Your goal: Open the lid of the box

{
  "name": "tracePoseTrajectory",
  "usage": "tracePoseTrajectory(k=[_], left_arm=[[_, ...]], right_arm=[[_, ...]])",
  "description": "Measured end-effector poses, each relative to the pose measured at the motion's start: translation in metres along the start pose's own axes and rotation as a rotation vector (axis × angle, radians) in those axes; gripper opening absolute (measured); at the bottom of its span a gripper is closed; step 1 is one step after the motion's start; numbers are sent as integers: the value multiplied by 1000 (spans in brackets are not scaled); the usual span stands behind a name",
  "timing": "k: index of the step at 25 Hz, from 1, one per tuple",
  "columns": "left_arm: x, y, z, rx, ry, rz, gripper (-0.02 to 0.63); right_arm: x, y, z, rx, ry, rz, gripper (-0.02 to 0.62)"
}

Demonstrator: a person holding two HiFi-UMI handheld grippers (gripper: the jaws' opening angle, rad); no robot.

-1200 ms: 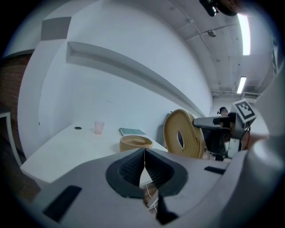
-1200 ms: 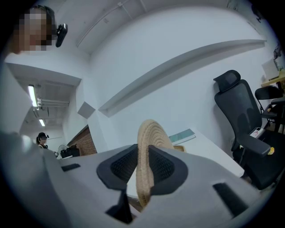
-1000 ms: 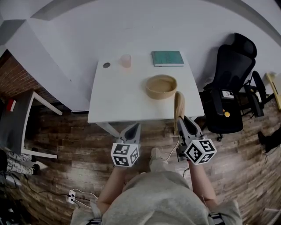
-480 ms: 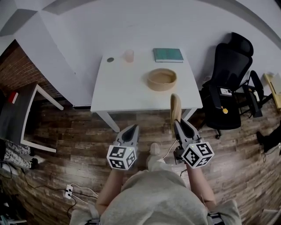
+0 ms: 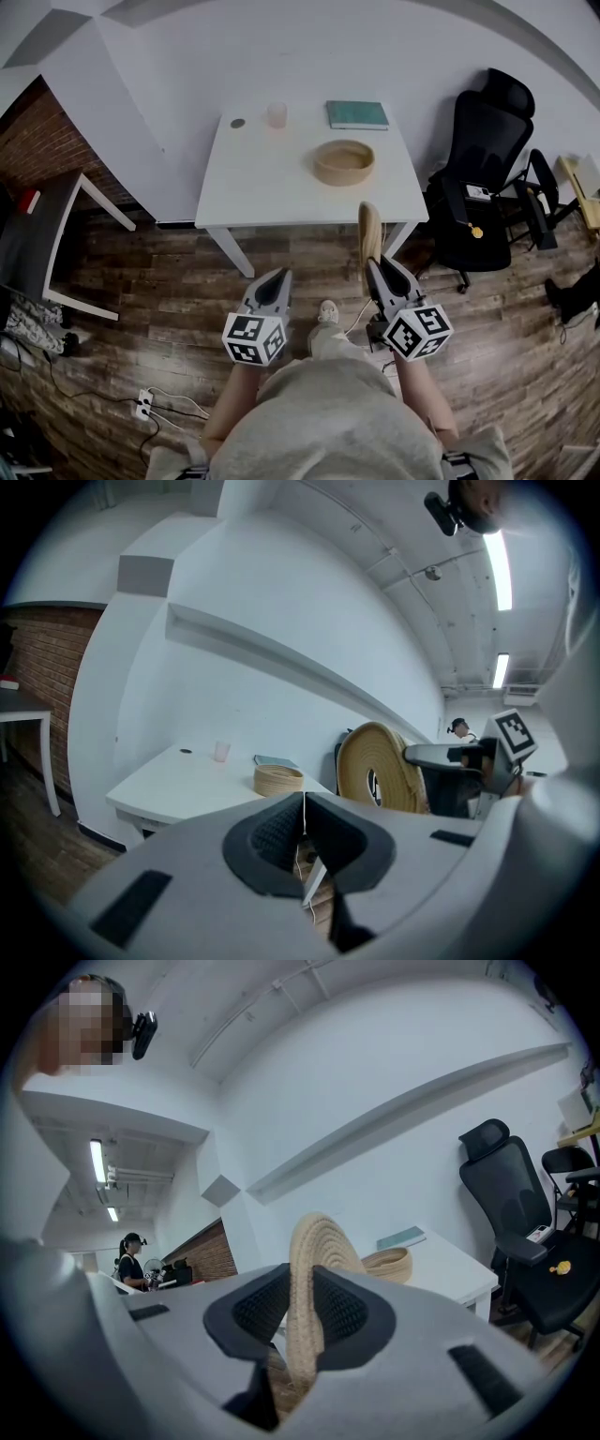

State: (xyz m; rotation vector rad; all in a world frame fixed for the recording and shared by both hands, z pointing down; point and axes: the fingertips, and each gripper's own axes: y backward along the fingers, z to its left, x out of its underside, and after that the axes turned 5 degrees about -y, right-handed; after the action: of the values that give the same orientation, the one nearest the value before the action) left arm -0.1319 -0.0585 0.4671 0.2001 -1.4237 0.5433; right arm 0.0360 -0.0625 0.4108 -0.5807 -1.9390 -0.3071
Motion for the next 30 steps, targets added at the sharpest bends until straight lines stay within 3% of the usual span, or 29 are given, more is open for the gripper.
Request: tracePoseTrajectory(k=[30], left_arm=[[1, 1, -6, -19, 1, 6, 9]], right_arm=[[12, -8, 19, -65, 41, 64, 78]])
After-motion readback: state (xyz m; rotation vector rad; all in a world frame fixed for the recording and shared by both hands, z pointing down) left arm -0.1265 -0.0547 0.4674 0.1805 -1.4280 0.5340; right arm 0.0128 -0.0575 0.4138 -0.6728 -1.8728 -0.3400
